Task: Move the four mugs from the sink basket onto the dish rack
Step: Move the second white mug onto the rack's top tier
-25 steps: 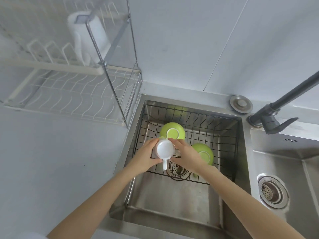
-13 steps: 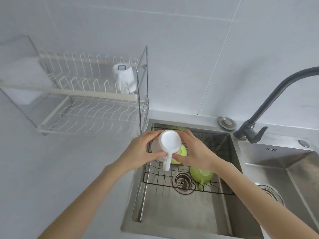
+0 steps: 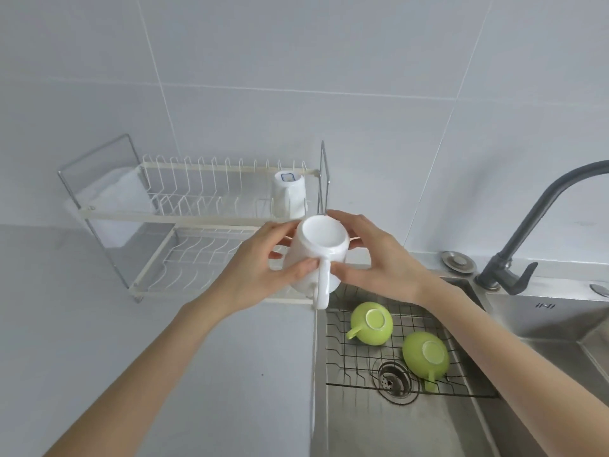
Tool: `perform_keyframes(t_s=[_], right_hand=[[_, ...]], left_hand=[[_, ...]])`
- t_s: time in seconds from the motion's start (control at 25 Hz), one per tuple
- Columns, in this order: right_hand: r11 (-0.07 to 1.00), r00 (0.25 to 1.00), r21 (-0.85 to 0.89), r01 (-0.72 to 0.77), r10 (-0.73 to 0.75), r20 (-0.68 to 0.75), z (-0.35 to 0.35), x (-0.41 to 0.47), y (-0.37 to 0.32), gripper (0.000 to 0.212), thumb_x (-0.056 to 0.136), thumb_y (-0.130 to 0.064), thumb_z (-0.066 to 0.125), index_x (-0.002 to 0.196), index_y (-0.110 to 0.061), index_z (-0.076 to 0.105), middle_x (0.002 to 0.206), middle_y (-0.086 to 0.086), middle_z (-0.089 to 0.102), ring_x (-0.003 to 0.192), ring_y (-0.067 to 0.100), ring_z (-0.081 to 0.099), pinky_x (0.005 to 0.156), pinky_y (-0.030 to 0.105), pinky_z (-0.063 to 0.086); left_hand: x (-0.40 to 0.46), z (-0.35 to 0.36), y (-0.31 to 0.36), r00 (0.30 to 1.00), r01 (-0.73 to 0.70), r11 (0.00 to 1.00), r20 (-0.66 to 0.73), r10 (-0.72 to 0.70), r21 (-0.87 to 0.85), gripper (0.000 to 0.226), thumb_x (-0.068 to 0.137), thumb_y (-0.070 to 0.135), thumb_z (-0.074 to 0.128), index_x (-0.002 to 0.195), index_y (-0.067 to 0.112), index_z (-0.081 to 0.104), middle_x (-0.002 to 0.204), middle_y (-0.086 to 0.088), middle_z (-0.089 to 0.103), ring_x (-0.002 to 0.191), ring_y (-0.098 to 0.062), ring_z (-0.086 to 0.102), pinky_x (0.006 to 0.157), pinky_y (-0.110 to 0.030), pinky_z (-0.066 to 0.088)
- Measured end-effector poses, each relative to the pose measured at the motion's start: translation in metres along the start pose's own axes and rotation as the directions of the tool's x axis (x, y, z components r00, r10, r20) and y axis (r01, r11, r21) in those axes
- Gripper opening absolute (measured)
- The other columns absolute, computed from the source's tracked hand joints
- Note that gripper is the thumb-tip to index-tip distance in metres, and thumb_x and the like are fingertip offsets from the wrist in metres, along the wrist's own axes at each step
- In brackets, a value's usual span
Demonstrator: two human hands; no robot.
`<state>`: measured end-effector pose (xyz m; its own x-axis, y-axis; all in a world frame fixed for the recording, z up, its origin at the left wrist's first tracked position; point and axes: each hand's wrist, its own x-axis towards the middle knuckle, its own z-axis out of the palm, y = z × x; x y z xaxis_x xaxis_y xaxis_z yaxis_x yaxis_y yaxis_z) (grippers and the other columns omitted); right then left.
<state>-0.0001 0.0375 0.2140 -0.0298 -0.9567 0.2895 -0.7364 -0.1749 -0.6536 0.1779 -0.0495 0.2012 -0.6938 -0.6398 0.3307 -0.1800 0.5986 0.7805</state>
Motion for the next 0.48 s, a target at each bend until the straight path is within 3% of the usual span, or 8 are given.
perform_keyframes(t_s=[0.12,0.28,0.48], right_hand=[[0.999,0.999,-0.029,0.020,-0.021,-0.033,0.013,0.016,-0.018,0.067,0.079,-0.019,0.068,0.137,-0.019,0.034,0.121,0.007,0.052,0.101,0.015,0.053,0.086,0.001,0.037],[0.995,0.997,-0.072,0.064,-0.068,-0.049,0.023,0.041,-0.039,0.066,0.080,-0.021,0.066,0.138,-0.019,0.034,0.125,0.008,0.052,0.100,0.013,0.052,0.092,0.016,0.041],[0.992,0.996,-0.105,0.065,-0.070,-0.046,0.024,0.078,-0.061,0.061,0.079,-0.024,0.067,0.133,-0.020,0.038,0.125,0.005,0.054,0.103,0.017,0.056,0.091,0.025,0.049]], left_hand=[[0.001,-0.028,-0.006,1.000,-0.031,0.999,0.000,0.031,0.021,0.052,0.063,0.054,0.060,0.112,0.042,0.046,0.105,0.017,0.052,0.103,0.001,0.055,0.084,-0.017,0.046],[0.008,-0.060,-0.017,0.998,-0.060,0.997,-0.003,0.060,0.041,0.047,0.073,0.044,0.065,0.117,0.037,0.048,0.113,0.007,0.055,0.101,-0.002,0.056,0.086,-0.017,0.046],[0.026,-0.097,-0.026,0.998,-0.056,0.998,0.002,0.056,-0.004,0.045,0.075,0.034,0.065,0.116,0.037,0.046,0.115,0.009,0.057,0.102,-0.004,0.057,0.085,-0.024,0.049]])
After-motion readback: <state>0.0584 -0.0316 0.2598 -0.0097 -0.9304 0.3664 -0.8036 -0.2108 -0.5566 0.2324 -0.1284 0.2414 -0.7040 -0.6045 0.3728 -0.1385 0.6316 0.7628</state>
